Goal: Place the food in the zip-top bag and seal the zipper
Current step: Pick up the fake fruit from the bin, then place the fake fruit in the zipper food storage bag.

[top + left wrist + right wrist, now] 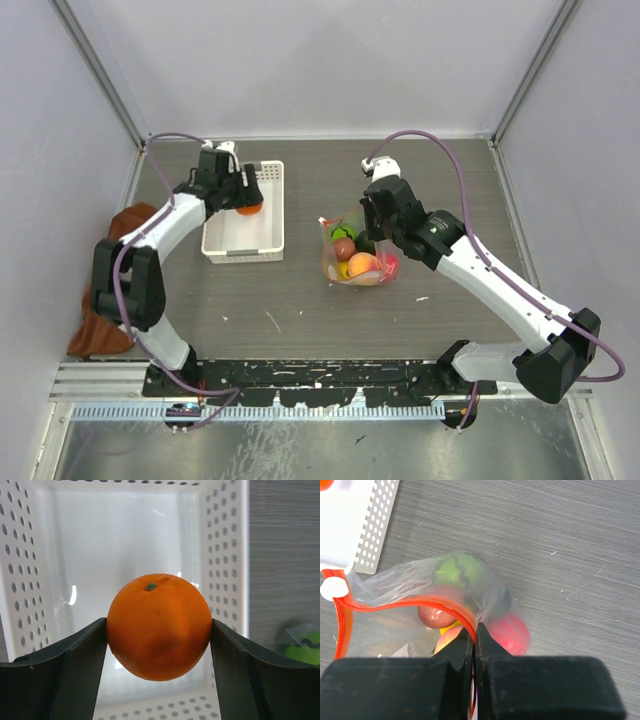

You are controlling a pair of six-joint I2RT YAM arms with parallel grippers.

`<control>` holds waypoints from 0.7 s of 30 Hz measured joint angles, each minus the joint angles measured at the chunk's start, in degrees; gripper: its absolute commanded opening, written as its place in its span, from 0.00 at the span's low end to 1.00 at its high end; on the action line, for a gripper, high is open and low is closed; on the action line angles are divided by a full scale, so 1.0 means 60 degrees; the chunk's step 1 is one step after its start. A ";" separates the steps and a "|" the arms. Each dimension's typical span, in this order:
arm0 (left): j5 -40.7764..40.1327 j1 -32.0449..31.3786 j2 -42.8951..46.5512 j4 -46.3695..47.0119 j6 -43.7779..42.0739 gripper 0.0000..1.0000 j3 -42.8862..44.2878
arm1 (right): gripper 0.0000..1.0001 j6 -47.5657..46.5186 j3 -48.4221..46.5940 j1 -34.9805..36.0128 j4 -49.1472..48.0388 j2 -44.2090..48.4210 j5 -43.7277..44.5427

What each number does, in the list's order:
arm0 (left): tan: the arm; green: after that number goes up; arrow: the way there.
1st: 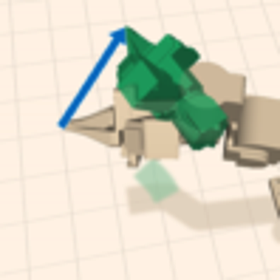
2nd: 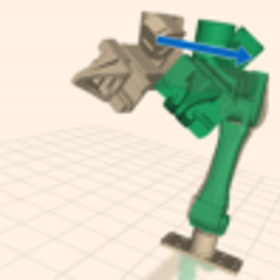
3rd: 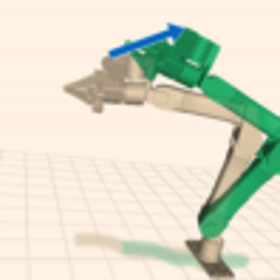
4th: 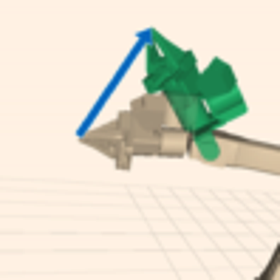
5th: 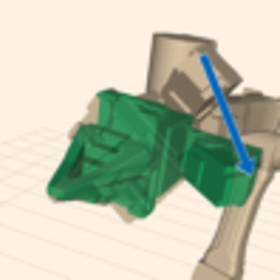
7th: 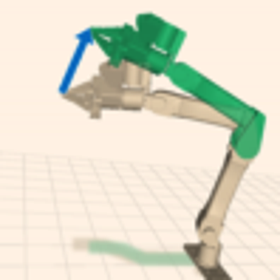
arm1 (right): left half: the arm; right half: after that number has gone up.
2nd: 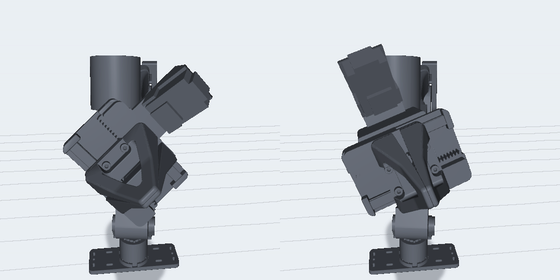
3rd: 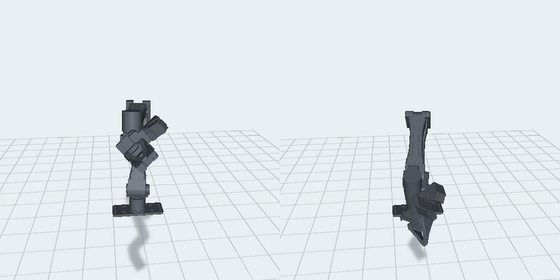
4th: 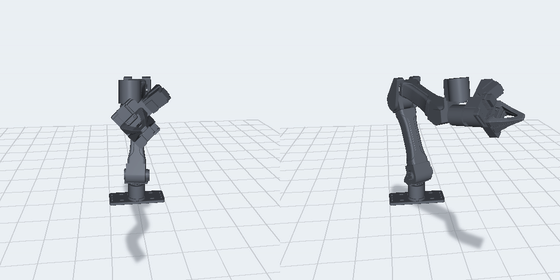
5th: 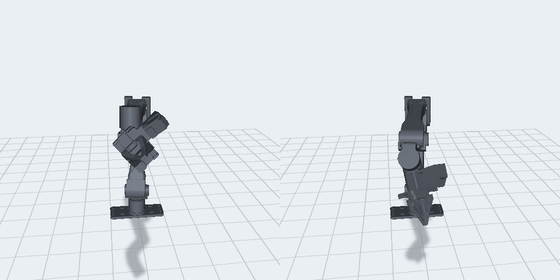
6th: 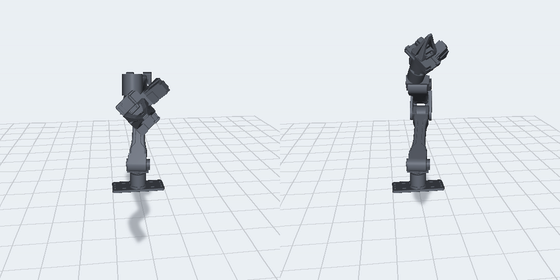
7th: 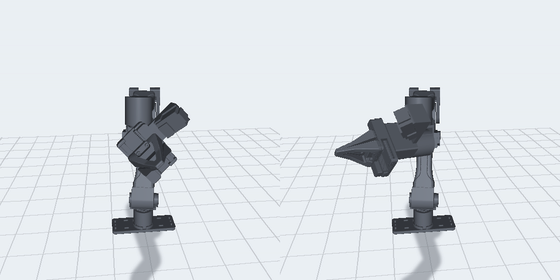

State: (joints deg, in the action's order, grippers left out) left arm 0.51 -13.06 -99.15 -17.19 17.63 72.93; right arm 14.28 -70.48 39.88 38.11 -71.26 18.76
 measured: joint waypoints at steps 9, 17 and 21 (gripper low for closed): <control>0.0685 -0.1042 0.2856 0.0313 0.0645 0.50 -0.1468 | 0.06 0.0004 0.0055 0.0000 -0.0055 0.0000 0.0000; 0.0922 -0.2335 0.5235 0.0455 0.0922 0.50 -0.2514 | 0.06 0.0015 0.0153 0.0000 -0.0069 0.0004 -0.0004; 0.0969 -0.3169 0.6040 0.0761 0.0922 0.50 -0.2827 | 0.06 0.0055 0.0160 0.0000 -0.0076 0.0004 -0.0015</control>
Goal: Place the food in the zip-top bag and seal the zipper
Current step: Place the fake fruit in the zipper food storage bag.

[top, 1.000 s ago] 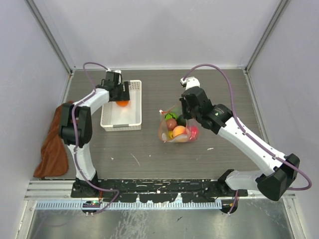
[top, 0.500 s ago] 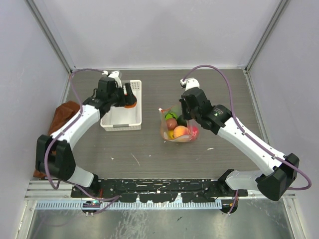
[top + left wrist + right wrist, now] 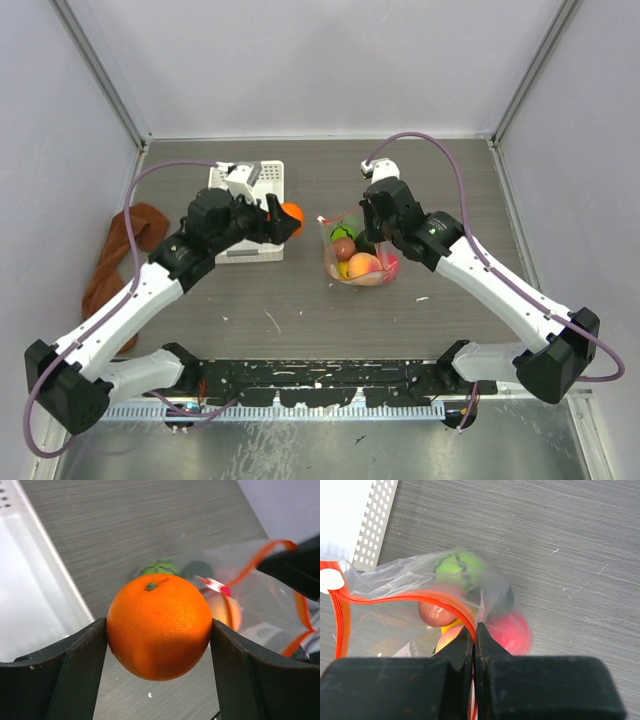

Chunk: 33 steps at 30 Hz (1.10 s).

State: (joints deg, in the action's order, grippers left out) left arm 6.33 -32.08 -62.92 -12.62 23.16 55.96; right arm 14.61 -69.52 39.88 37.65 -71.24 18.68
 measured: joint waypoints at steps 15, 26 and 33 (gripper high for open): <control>0.0160 -0.2962 0.0543 0.1792 -0.0783 0.49 -0.0368 | 0.06 0.0127 0.0055 0.0000 -0.0047 0.0084 -0.0237; -0.0178 -0.3825 -0.0900 0.2892 -0.1606 0.54 -0.0335 | 0.06 0.0135 0.0098 0.0000 -0.0047 0.0193 -0.0331; -0.0550 -0.3876 -0.1854 0.2863 -0.1865 0.61 -0.0062 | 0.06 0.0135 0.0182 0.0000 -0.0058 0.0251 -0.0372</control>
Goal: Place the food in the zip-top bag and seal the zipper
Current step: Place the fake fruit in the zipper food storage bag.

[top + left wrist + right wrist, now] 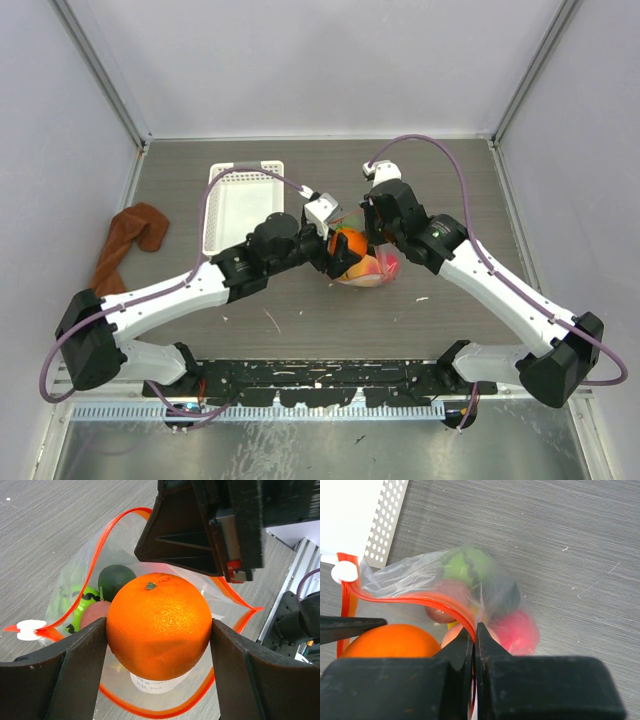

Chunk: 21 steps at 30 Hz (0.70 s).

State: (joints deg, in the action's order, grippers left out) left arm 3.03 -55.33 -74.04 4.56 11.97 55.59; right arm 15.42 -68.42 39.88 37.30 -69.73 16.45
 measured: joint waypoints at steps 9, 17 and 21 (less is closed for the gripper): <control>-0.0339 -0.0029 -0.0874 0.0058 -0.0153 0.69 0.0481 | 0.06 0.0044 0.0084 0.0000 -0.0106 0.0004 -0.0036; -0.0648 -0.0029 -0.1202 0.0047 -0.0142 0.81 0.0681 | 0.06 0.0102 0.0149 -0.0044 -0.0160 0.0087 -0.0036; -0.0729 -0.0036 -0.1140 -0.0044 -0.0113 0.84 0.0696 | 0.06 0.0106 0.0171 -0.0044 -0.0160 0.0124 -0.0044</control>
State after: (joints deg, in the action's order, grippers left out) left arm -1.34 -55.55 -80.88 4.29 11.29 59.77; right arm 16.05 -67.40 39.62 36.34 -68.99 16.19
